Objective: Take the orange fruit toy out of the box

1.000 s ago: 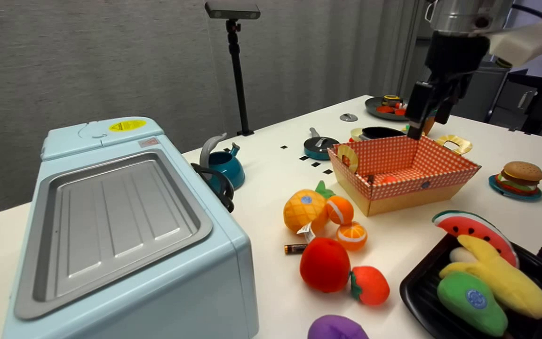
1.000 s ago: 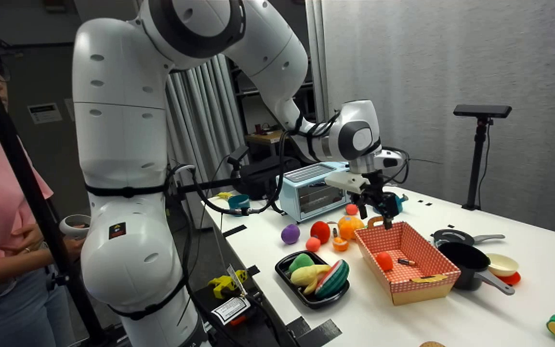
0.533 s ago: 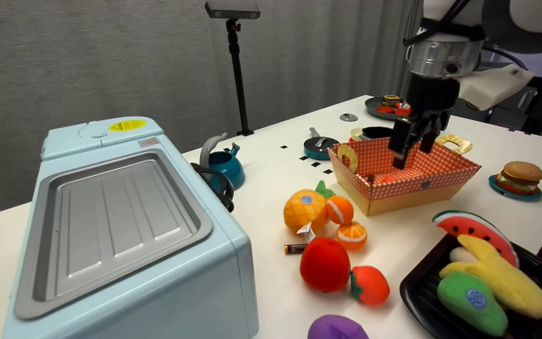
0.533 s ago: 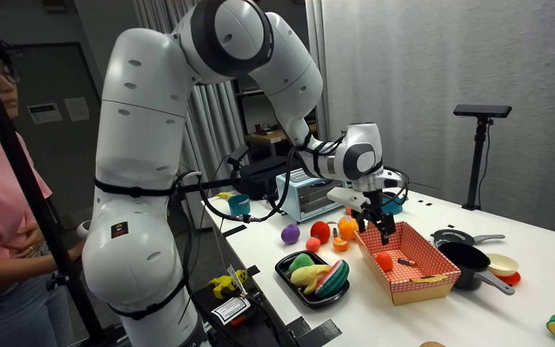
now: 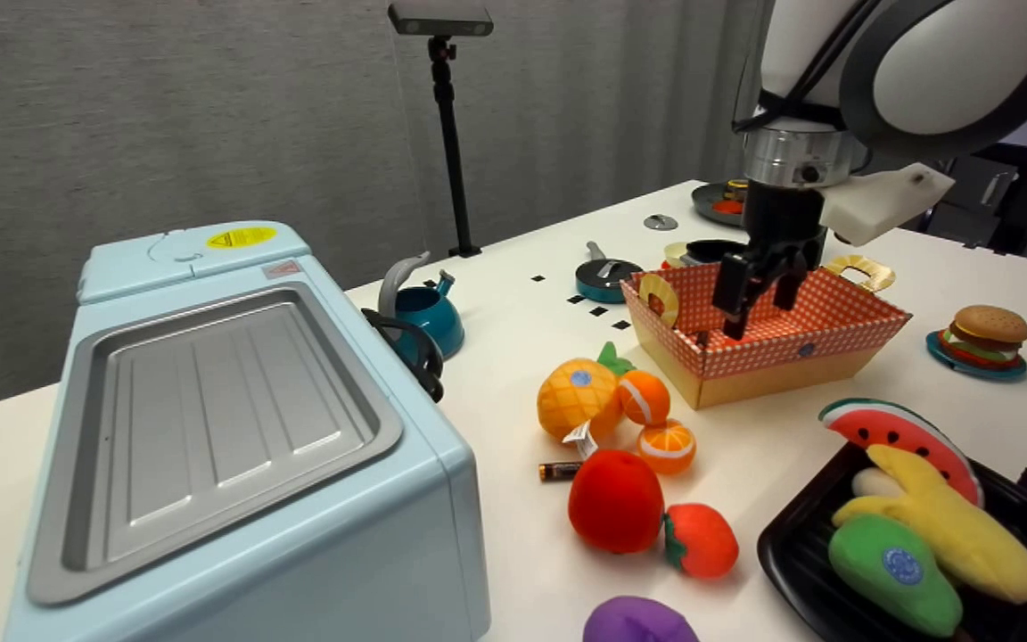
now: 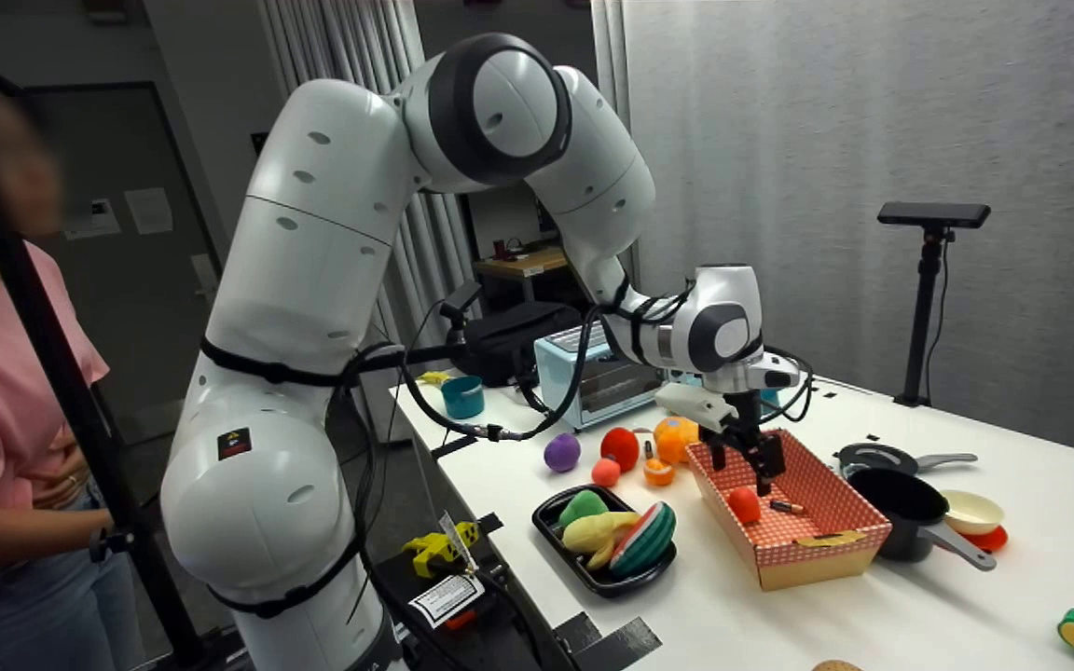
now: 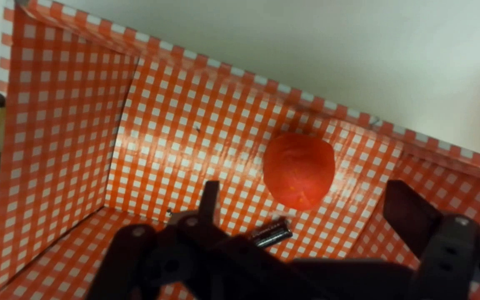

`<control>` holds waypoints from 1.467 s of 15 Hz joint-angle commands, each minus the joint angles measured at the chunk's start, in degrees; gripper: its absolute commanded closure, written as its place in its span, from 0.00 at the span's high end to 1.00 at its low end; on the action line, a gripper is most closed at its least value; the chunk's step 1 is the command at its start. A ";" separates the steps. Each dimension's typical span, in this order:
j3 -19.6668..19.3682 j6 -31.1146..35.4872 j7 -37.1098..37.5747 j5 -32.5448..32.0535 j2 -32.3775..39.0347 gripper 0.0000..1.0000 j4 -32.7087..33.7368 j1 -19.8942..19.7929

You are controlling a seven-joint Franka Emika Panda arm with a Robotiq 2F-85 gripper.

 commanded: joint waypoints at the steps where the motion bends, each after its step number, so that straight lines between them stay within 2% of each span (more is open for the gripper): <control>1: -1.43 -1.69 -2.42 2.14 4.19 1.00 4.55 0.89; 5: -1.06 -2.59 -3.12 3.51 6.88 1.00 6.41 0.88; 6: -1.09 -2.80 -3.07 3.78 7.35 0.97 6.61 0.97; 7: -1.09 -3.15 -3.07 4.10 7.74 0.88 6.68 0.98; 8: -1.12 -3.53 -3.01 4.41 8.07 0.85 6.78 0.99; 9: -1.42 -3.88 -2.63 4.45 8.31 0.76 6.91 1.17; 10: -1.42 -4.14 -2.53 4.84 8.53 0.60 7.14 1.00; 15: -2.32 -5.84 -1.86 5.45 8.71 0.22 8.27 1.10; 18: -3.09 -5.83 -1.40 4.48 7.94 0.02 8.46 1.84; 20: -3.59 -4.99 -1.32 3.44 6.50 0.00 7.88 2.65; 22: -3.98 -4.17 -1.56 1.81 3.72 0.03 6.32 3.86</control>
